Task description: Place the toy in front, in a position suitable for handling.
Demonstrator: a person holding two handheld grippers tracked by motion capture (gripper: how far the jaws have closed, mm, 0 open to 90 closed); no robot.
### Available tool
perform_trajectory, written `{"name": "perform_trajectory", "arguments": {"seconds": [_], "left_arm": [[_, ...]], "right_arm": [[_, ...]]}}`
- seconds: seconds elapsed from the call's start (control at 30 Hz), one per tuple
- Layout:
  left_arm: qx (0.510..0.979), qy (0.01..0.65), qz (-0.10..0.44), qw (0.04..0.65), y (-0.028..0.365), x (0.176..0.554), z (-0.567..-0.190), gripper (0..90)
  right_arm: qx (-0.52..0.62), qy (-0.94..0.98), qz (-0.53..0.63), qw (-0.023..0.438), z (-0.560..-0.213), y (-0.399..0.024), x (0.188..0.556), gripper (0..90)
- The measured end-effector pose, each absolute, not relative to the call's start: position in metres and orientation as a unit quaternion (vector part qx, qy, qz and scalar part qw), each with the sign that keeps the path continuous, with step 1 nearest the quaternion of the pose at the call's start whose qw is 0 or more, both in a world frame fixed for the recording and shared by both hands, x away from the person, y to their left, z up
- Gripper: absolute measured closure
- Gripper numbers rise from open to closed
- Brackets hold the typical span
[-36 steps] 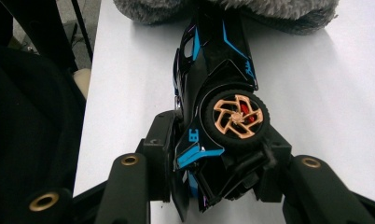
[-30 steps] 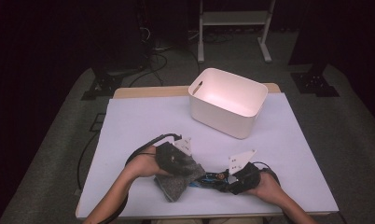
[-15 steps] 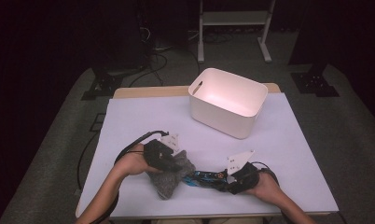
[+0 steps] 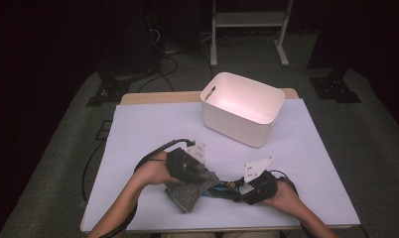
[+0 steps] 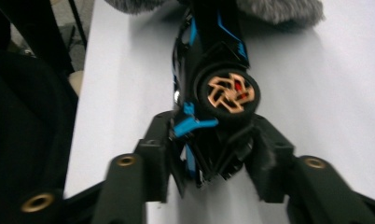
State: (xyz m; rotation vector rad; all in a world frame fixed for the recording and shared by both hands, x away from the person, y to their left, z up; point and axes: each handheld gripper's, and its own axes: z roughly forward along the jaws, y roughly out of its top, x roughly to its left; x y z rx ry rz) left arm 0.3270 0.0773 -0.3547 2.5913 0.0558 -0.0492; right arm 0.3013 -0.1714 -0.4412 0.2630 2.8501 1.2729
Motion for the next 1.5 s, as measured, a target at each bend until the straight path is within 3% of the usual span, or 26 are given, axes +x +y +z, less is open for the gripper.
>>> {"name": "perform_trajectory", "arguments": {"seconds": [0.4, 0.57, 0.63, 0.73, 1.0, 1.13, 1.2, 1.5], "left_arm": [[0.965, -0.044, -0.039, 0.254, 0.005, 0.323, -0.362, 82.0], [0.963, -0.032, -0.039, 0.263, 0.019, 0.328, -0.361, 82.0], [0.963, -0.02, -0.032, 0.266, 0.03, 0.329, -0.358, 81.8], [0.964, -0.004, -0.031, 0.264, 0.043, 0.331, -0.357, 81.7], [0.964, 0.003, -0.031, 0.264, 0.055, 0.331, -0.358, 81.3], [0.966, 0.0, -0.031, 0.257, 0.052, 0.332, -0.359, 81.3], [0.966, 0.004, -0.031, 0.257, 0.054, 0.333, -0.358, 81.3], [0.967, 0.036, -0.01, 0.253, 0.075, 0.345, -0.35, 81.2]], "right_arm": [[0.08, 0.909, 0.408, 0.011, -0.441, -0.168, 0.299, 56.4], [0.08, 0.909, 0.41, 0.006, -0.442, -0.169, 0.301, 55.0], [0.091, 0.904, 0.418, 0.001, -0.441, -0.169, 0.302, 44.2], [0.093, 0.903, 0.419, 0.005, -0.439, -0.169, 0.304, 40.7], [0.089, 0.912, 0.401, 0.004, -0.44, -0.159, 0.307, 38.0], [0.081, 0.915, 0.395, 0.007, -0.44, -0.154, 0.308, 46.4], [0.071, 0.915, 0.396, -0.005, -0.439, -0.155, 0.307, 55.4], [0.055, 0.924, 0.377, 0.035, -0.434, -0.155, 0.313, 56.4]]}}
